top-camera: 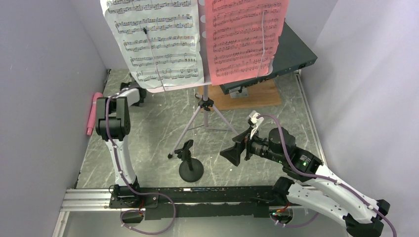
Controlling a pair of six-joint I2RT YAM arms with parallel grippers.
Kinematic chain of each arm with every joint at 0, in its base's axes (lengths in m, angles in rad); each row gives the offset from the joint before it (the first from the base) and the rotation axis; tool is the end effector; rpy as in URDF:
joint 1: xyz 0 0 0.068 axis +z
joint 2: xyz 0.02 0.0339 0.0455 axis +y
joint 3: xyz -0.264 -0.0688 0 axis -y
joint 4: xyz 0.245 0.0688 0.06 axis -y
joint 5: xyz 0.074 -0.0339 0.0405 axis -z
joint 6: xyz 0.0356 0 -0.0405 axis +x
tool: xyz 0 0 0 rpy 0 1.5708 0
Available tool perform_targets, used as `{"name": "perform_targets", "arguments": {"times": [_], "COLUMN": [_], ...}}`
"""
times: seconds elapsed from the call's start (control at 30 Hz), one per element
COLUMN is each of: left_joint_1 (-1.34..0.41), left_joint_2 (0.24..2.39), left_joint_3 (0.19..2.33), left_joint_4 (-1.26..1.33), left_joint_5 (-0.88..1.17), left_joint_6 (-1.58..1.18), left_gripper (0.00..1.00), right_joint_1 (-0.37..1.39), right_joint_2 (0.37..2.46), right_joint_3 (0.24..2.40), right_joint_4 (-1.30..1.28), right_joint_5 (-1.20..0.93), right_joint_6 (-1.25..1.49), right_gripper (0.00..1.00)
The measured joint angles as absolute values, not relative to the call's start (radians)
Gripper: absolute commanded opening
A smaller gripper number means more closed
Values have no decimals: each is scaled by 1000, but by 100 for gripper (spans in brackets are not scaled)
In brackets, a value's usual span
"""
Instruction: Set up the instrument practice props
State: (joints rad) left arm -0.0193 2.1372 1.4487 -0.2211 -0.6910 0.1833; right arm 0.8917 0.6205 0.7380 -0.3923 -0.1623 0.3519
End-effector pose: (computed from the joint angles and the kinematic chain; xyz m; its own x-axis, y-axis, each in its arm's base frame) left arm 0.4516 0.0140 0.1469 -0.8445 0.1568 -0.5121 -0.2263 0.7622 0.6065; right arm 0.0876 0.1176 0.3257 -0.4583 -0.0263 -0.8884 -0.7538 0.5410 0.3729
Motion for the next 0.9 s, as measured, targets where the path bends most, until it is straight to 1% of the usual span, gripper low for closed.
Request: {"name": "perform_targets", "arguments": {"times": [0.13,0.3,0.37,0.5,0.9], "left_joint_1": [85,113,111,116,203], "left_joint_2": [2203,2336,2399,2471,2559], "left_joint_3": [1541,1714,1802,1911,2012], "left_joint_4": [-233,-233,-229,-230,-166], "left_joint_5": [-748,-868,-916,-950,-998], "left_joint_6": [171,210,238,281,368], "left_gripper": [77,83,83,83,81], "right_joint_1": [892,892,892,892,892], "right_joint_2": [609,622,627,626,648], "right_joint_3": [738,770,787,804,824], "right_joint_4": [-393,-412,-419,-432,-464], "right_joint_5": [-163,-167,-166,-166,-170], "right_joint_6": [353,352,352,351,348], "right_gripper": [99,99,99,99,99]}}
